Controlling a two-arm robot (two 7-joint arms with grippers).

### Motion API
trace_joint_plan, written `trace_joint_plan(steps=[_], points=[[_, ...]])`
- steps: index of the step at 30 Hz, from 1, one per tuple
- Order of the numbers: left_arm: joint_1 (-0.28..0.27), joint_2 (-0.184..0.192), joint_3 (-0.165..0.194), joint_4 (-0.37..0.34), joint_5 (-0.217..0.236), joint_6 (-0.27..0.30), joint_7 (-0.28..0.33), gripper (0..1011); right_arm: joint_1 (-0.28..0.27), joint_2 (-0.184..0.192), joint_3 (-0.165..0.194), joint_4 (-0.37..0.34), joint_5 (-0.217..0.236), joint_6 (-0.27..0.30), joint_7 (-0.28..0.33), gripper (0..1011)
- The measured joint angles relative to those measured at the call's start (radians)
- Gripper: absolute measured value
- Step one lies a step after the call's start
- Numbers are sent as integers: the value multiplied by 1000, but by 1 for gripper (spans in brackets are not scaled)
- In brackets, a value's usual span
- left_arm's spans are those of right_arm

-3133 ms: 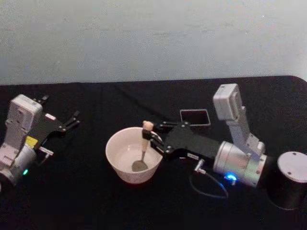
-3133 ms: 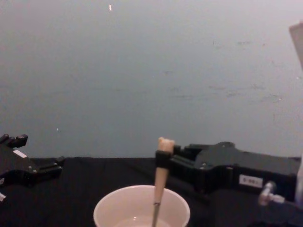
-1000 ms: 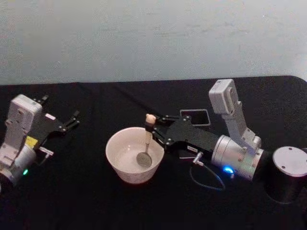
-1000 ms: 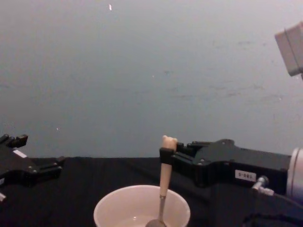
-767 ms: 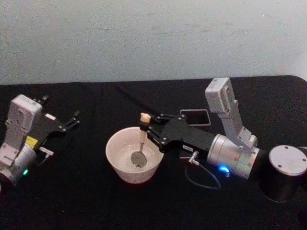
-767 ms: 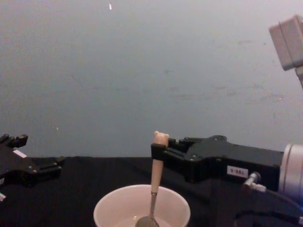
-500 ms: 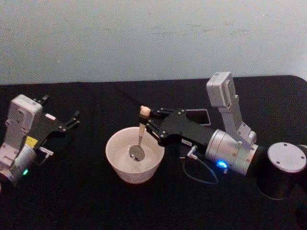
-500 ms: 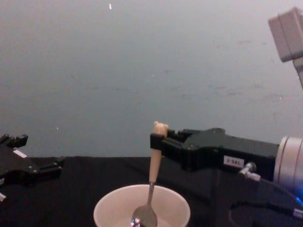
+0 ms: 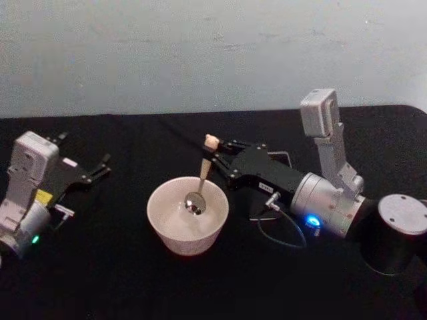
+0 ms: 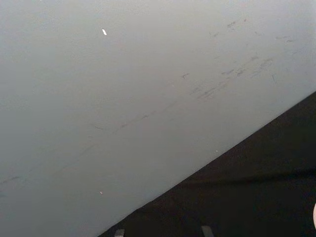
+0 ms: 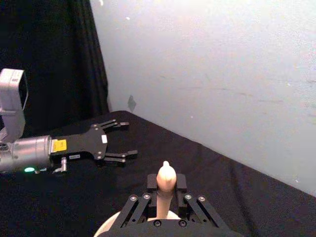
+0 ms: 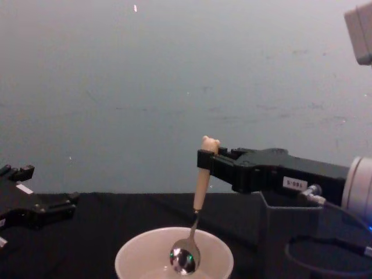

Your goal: Pick up the stirring spoon with one hand, stir inside the cup, then place it back in its original position.

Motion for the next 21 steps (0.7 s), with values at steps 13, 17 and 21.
trace_joint_plan(steps=[13,17,21], points=[[0,0,0,0,0,0,0,1001,-25,-1,53,-46,98,91,-56,212],[0,0,0,0,0,0,0,1001,-36,5,74,-70,141,111,-77,212],[0,0,0,0,0,0,0,1001,-47,9,98,-91,172,115,-103,213]])
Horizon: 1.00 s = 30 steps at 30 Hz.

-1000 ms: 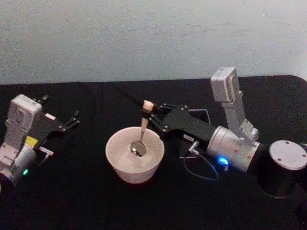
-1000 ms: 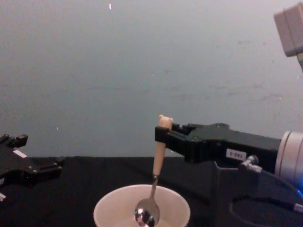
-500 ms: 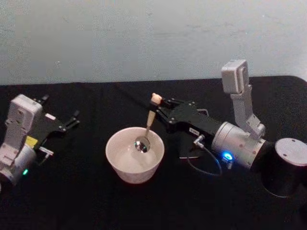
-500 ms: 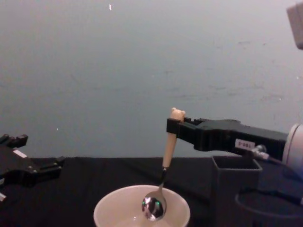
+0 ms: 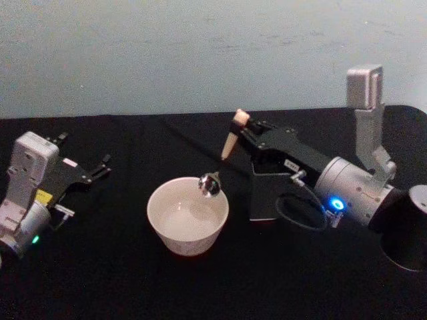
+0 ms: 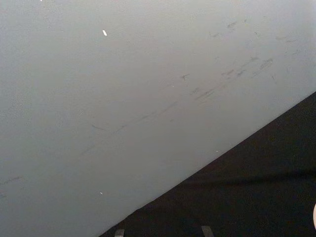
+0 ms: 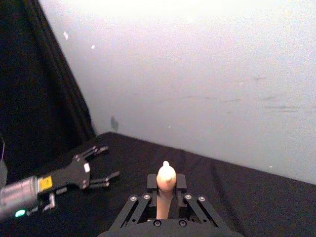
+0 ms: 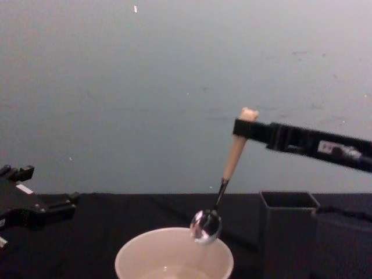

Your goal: Pick up the stirring spoon with one hand, stir inside the cup, then place it back in its original position.

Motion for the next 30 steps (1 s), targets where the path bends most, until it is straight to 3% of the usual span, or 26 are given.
trace_joint_plan(steps=[12,30], points=[[0,0,0,0,0,0,0,1001,-38,12,64,-53,75,-34,-75,212],[0,0,0,0,0,0,0,1001,-94,55,136,-111,109,-81,-132,213]])
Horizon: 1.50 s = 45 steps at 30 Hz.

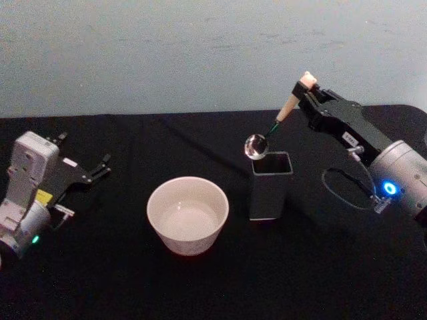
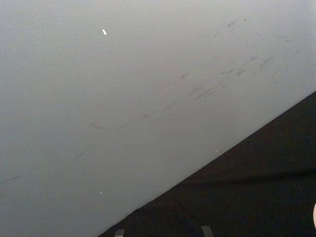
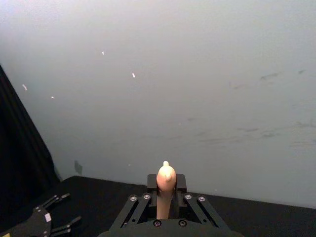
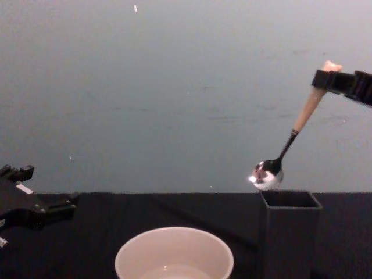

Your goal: Pick up the stirring spoon with one hand, stir inside the cup, then place it back in its original position.

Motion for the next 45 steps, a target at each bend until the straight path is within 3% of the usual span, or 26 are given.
trace_joint_plan(steps=[17,45], points=[[0,0,0,0,0,0,0,1001,-46,27,28,-23,3,-3,-13,212],[0,0,0,0,0,0,0,1001,1,1,-33,92,-63,50,-14,212]])
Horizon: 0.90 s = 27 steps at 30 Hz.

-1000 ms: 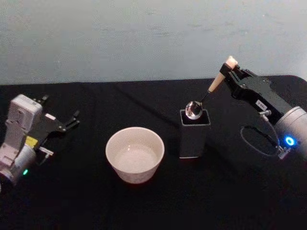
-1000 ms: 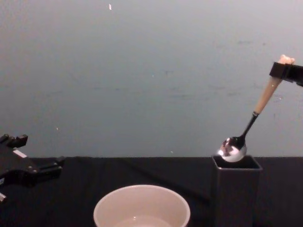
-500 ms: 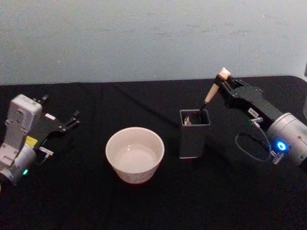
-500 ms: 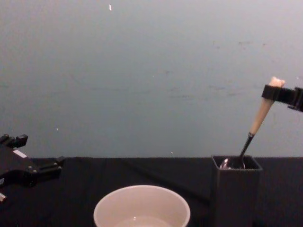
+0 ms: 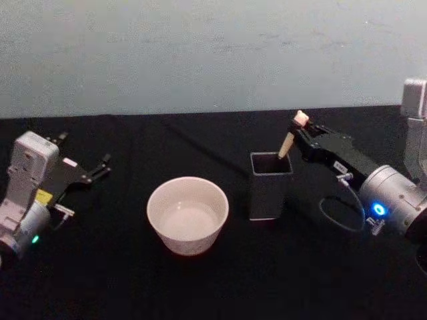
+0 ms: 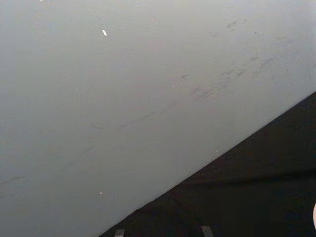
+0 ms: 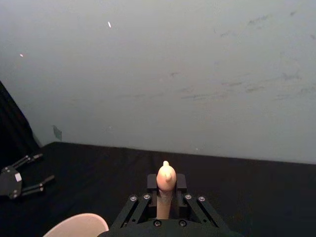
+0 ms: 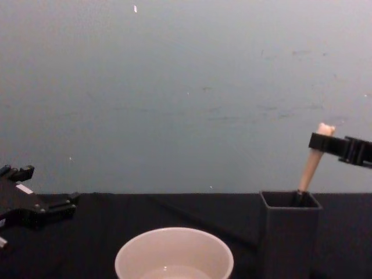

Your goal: Pick up the stirring spoon with one hand, stir inside the cup, then place it back in its original position.

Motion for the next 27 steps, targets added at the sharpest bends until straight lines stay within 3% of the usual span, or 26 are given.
trace_joint_plan(steps=[27], points=[[0,0,0,0,0,0,0,1001,13,-20,-22,63,-58,38,11,212]])
